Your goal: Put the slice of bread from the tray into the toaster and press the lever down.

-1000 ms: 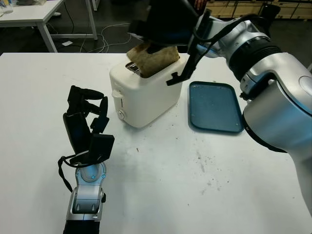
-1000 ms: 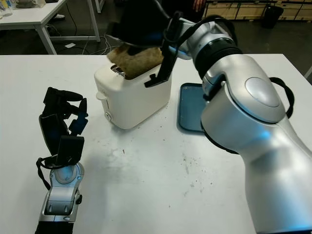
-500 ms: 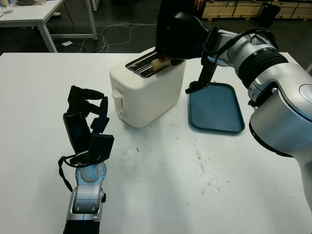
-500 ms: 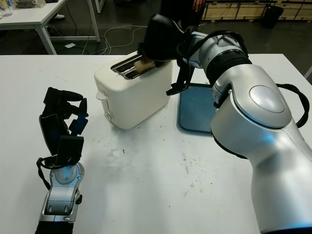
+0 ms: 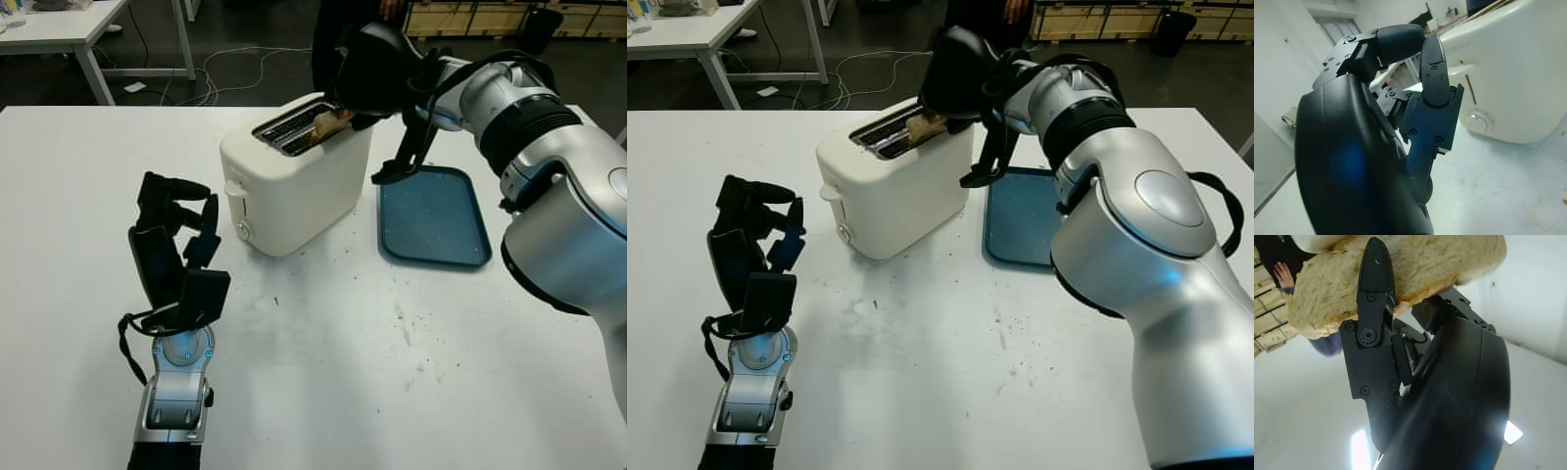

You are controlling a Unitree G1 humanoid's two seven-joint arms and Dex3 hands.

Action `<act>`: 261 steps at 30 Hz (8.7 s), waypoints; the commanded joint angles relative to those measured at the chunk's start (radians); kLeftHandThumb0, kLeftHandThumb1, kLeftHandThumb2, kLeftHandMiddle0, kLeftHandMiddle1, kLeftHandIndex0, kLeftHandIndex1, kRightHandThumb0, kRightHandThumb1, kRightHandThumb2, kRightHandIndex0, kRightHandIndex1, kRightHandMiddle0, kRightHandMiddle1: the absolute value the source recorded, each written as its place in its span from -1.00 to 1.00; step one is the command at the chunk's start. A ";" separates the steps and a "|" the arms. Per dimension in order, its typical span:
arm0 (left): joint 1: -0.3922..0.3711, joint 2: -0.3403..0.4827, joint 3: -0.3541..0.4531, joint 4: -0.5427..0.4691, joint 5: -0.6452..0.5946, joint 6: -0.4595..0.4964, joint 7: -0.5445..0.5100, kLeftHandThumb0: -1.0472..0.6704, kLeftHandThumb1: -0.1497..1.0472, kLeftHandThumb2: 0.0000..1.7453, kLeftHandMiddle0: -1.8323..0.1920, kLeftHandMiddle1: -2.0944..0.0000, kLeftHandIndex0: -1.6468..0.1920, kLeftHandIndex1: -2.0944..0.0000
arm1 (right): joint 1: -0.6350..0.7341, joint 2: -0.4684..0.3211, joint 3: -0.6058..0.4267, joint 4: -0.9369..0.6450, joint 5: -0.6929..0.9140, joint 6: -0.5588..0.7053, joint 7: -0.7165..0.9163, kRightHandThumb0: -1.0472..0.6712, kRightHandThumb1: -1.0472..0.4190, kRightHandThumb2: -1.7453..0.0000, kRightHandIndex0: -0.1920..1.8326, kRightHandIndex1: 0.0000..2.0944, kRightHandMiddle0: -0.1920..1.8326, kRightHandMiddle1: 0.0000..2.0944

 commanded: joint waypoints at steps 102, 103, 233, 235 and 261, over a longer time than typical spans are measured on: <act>-0.011 -0.001 -0.008 0.011 0.004 0.003 -0.004 -0.27 0.79 -0.57 0.15 -0.67 0.36 -0.61 | 0.379 0.028 -1.016 -0.149 1.094 -0.234 0.372 -0.22 -0.82 0.88 -0.14 -0.19 -0.02 -0.80; -0.014 0.005 -0.007 0.010 0.009 0.006 -0.006 -0.27 0.79 -0.57 0.15 -0.67 0.36 -0.61 | 0.445 0.023 -1.023 -0.165 1.111 -0.254 0.408 -0.19 -0.82 0.86 -0.06 -0.27 0.01 -0.84; -0.452 0.674 -0.216 0.229 0.426 0.091 -0.544 -0.10 0.64 -0.65 -0.09 -0.53 -0.37 1.00 | 1.392 0.353 -1.117 -1.161 1.243 -0.169 0.392 -0.36 -0.83 0.61 0.03 0.67 -0.14 0.43; -0.464 0.679 -0.221 0.232 0.426 0.092 -0.563 -0.11 0.62 -0.60 -0.10 -0.50 -0.36 1.00 | 1.394 0.349 -1.117 -1.166 1.237 -0.163 0.391 -0.38 -0.83 0.61 0.03 0.67 -0.14 0.43; -0.310 0.116 -0.529 0.812 0.463 0.317 -0.273 -0.06 0.79 -0.58 0.00 0.16 -0.34 0.84 | 1.408 0.310 -1.158 -1.145 1.264 -0.186 0.439 -0.34 -0.83 0.58 0.04 0.67 -0.14 0.40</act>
